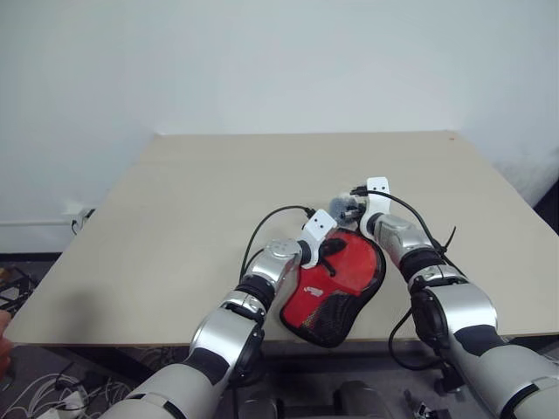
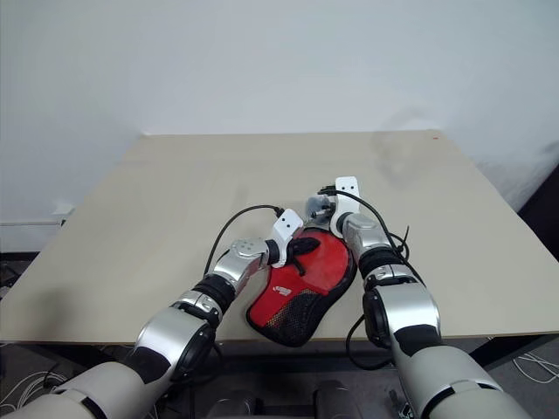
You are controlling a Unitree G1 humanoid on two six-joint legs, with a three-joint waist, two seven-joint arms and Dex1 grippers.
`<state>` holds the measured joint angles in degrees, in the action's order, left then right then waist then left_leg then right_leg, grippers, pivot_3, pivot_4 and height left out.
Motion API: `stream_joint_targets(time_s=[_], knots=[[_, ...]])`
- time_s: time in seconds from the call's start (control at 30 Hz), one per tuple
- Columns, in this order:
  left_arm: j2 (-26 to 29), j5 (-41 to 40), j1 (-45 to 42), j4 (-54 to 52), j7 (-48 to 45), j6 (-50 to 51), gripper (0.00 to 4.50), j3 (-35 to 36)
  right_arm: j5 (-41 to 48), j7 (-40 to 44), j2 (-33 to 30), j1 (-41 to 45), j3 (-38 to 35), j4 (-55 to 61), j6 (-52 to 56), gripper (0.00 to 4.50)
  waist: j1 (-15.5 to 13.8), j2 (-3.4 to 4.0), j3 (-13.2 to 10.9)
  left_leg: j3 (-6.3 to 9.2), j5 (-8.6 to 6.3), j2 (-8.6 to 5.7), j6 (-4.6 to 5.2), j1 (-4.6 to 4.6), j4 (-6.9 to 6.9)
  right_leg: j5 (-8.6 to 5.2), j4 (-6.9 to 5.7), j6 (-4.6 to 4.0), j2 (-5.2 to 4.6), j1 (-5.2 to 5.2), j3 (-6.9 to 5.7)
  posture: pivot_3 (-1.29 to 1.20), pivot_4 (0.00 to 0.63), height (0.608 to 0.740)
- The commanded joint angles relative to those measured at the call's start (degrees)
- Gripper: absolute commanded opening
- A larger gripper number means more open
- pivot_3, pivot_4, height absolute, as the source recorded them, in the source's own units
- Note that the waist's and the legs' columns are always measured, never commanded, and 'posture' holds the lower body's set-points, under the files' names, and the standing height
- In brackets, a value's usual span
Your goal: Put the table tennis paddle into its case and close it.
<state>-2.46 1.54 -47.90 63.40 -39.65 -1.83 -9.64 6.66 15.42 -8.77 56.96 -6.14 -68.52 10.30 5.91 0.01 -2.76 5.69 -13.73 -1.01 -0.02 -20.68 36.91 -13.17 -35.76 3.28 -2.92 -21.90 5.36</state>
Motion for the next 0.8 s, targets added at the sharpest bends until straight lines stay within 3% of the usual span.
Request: stream_joint_targets(time_s=[0.03,0.4,0.8], knots=[[0.67,2.55,3.22,4.41,0.87,3.17,0.0,-1.21,-0.55,-3.21,-3.26,1.65,-1.56,1.65,-2.09,0.03,-0.02,0.0,0.0,0.02,0.0,-0.02,0.0,0.0,0.0,0.0,0.01,0.0,-0.01,0.01,0.01,0.0,0.0,0.74],[0.46,2.62,2.89,4.81,1.13,3.06,0.0,-1.13,-2.97,-5.32,-7.95,0.0,-0.37,3.54,-1.79,0.03,-0.01,0.0,-0.01,0.04,0.02,-0.12,0.04,-0.03,0.0,0.0,0.06,0.0,-0.06,0.04,0.05,0.0,0.0,0.74],[0.14,2.64,2.67,4.98,1.29,2.96,0.0,-1.14,-7.07,3.73,-15.25,-8.68,5.42,18.56,3.96,0.03,-0.15,0.0,-0.04,0.09,0.03,-0.25,0.05,-0.11,0.01,-0.02,0.11,0.02,-0.16,0.05,0.06,0.0,0.0,0.74]])
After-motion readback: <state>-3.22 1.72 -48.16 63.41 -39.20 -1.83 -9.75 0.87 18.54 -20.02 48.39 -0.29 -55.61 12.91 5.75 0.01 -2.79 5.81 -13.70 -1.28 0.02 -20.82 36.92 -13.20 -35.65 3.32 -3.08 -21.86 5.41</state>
